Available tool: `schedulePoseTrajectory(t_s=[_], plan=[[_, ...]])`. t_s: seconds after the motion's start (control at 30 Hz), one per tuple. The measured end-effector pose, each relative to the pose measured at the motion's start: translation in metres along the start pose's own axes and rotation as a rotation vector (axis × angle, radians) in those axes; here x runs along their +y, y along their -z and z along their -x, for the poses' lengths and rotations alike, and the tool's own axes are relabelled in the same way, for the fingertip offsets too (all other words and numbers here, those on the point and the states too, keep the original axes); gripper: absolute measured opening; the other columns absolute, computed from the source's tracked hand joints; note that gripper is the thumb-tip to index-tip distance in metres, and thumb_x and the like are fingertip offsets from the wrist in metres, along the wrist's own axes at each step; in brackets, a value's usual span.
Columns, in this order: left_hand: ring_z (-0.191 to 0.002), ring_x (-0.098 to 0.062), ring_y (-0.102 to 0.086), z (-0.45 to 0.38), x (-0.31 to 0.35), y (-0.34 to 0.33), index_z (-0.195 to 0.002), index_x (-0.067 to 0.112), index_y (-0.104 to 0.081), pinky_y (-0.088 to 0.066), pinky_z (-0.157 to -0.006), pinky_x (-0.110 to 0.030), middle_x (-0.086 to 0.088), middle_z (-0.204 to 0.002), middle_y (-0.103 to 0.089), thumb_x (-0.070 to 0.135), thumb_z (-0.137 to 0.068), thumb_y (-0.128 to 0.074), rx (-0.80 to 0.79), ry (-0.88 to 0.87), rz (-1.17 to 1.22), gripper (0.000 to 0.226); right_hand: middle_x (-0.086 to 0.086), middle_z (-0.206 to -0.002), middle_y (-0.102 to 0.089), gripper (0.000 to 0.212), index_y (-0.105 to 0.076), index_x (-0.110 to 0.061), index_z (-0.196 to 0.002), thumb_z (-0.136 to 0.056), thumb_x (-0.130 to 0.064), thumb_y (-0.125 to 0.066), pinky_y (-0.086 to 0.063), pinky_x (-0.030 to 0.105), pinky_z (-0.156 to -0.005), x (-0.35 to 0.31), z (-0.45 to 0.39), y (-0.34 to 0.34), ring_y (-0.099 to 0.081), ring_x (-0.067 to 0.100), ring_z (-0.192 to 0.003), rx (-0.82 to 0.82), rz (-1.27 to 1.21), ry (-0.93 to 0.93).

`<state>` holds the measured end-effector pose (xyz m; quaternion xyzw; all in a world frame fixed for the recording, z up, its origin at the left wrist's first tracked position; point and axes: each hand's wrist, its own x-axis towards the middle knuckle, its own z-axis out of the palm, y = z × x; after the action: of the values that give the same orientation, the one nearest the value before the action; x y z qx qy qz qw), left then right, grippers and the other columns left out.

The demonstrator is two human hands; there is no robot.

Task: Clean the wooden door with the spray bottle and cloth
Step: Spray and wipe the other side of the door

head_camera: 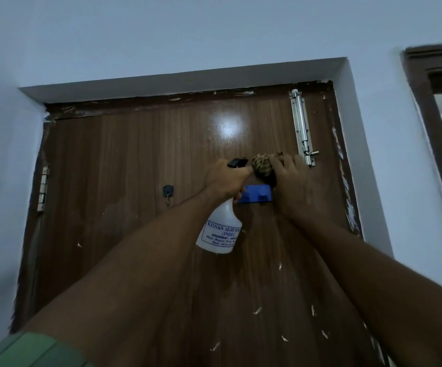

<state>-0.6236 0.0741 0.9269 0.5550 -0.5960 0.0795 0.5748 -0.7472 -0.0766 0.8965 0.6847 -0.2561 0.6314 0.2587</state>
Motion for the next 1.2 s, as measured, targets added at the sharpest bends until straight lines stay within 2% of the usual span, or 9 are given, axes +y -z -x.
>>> schedulePoseTrajectory(t_s=[0.13,0.27,0.43,0.57,0.73,0.87,0.97,1.13,1.2], plan=[[-0.040,-0.013,-0.057,0.005,0.005,-0.020,-0.091,-0.002,-0.071,-0.045,-0.041,-0.023,-0.012,-0.067,-0.068,0.026,-0.102,-0.064,-0.030,-0.006,-0.050,0.031,0.019,-0.126,-0.063,0.065,-0.059,-0.006,-0.135,-0.075,-0.013,-0.083,-0.049,0.048,-0.087,0.027,0.032,-0.008,-0.058,0.039,-0.113,0.017,0.148,0.242],[-0.038,-0.008,-0.056,-0.005,0.018,-0.043,-0.097,-0.001,-0.070,-0.044,-0.039,-0.021,-0.009,-0.069,-0.069,0.026,-0.103,-0.064,-0.042,0.008,-0.051,0.028,0.009,-0.126,-0.068,0.053,-0.064,-0.016,-0.128,-0.080,-0.032,-0.079,-0.029,0.046,-0.094,0.041,-0.040,0.014,-0.053,0.035,-0.124,-0.011,0.326,0.227],[-0.041,-0.014,-0.057,-0.011,0.035,-0.072,-0.087,0.000,-0.073,-0.047,-0.043,-0.024,-0.011,-0.065,-0.067,0.028,-0.101,-0.065,0.005,0.021,0.058,0.032,0.010,-0.133,-0.062,0.060,-0.059,-0.014,-0.135,-0.079,-0.022,-0.076,-0.040,0.045,-0.095,0.041,0.011,0.003,-0.052,0.033,-0.120,0.038,0.066,0.143],[-0.040,-0.013,-0.057,-0.006,0.035,-0.086,-0.088,-0.003,-0.073,-0.046,-0.042,-0.024,-0.011,-0.066,-0.068,0.024,-0.099,-0.065,-0.039,0.021,0.028,0.030,0.011,-0.126,-0.069,0.052,-0.070,-0.012,-0.126,-0.076,-0.013,-0.081,-0.048,0.040,-0.075,0.085,0.046,0.010,-0.058,0.036,-0.098,0.060,-0.035,0.268],[-0.039,-0.012,-0.057,0.001,0.029,-0.100,-0.088,-0.004,-0.071,-0.045,-0.041,-0.024,-0.011,-0.065,-0.069,0.024,-0.098,-0.068,-0.112,0.026,-0.046,0.030,0.009,-0.119,-0.073,0.058,-0.072,-0.015,-0.126,-0.076,0.013,-0.064,-0.045,0.032,-0.086,0.129,0.011,0.039,-0.063,0.035,-0.100,0.074,-0.201,-0.175],[-0.040,-0.012,-0.057,0.006,0.032,-0.113,-0.087,-0.001,-0.071,-0.045,-0.041,-0.023,-0.011,-0.067,-0.069,0.020,-0.096,-0.070,-0.131,0.015,-0.082,0.023,0.008,-0.112,-0.073,0.061,-0.073,-0.020,-0.126,-0.070,0.005,-0.069,-0.054,0.040,-0.087,0.124,-0.001,0.047,-0.064,0.034,-0.096,-0.006,-0.122,-0.073],[-0.041,-0.011,-0.057,0.009,0.030,-0.117,-0.088,0.002,-0.070,-0.047,-0.043,-0.023,-0.010,-0.067,-0.069,0.023,-0.099,-0.070,-0.111,-0.016,-0.017,0.025,0.009,-0.124,-0.066,0.059,-0.065,-0.017,-0.136,-0.079,-0.001,-0.064,-0.050,0.040,-0.081,0.108,0.017,0.042,-0.055,0.032,-0.105,-0.027,-0.043,-0.128],[-0.044,-0.011,-0.057,0.011,0.024,-0.116,-0.094,0.003,-0.068,-0.047,-0.044,-0.022,-0.009,-0.069,-0.067,0.024,-0.102,-0.067,-0.105,-0.028,0.029,0.022,0.008,-0.133,-0.061,0.063,-0.064,-0.014,-0.132,-0.072,-0.012,-0.083,-0.047,0.031,-0.061,0.094,0.081,0.021,-0.052,0.029,-0.104,-0.169,0.020,0.381],[-0.042,-0.009,-0.057,0.012,0.021,-0.118,-0.095,0.004,-0.068,-0.046,-0.042,-0.021,-0.008,-0.069,-0.067,0.024,-0.102,-0.067,-0.113,-0.038,0.018,0.022,0.007,-0.132,-0.062,0.059,-0.065,-0.015,-0.130,-0.074,-0.012,-0.084,-0.045,0.030,-0.060,0.105,0.059,0.025,-0.053,0.029,-0.101,-0.212,0.034,0.371]])
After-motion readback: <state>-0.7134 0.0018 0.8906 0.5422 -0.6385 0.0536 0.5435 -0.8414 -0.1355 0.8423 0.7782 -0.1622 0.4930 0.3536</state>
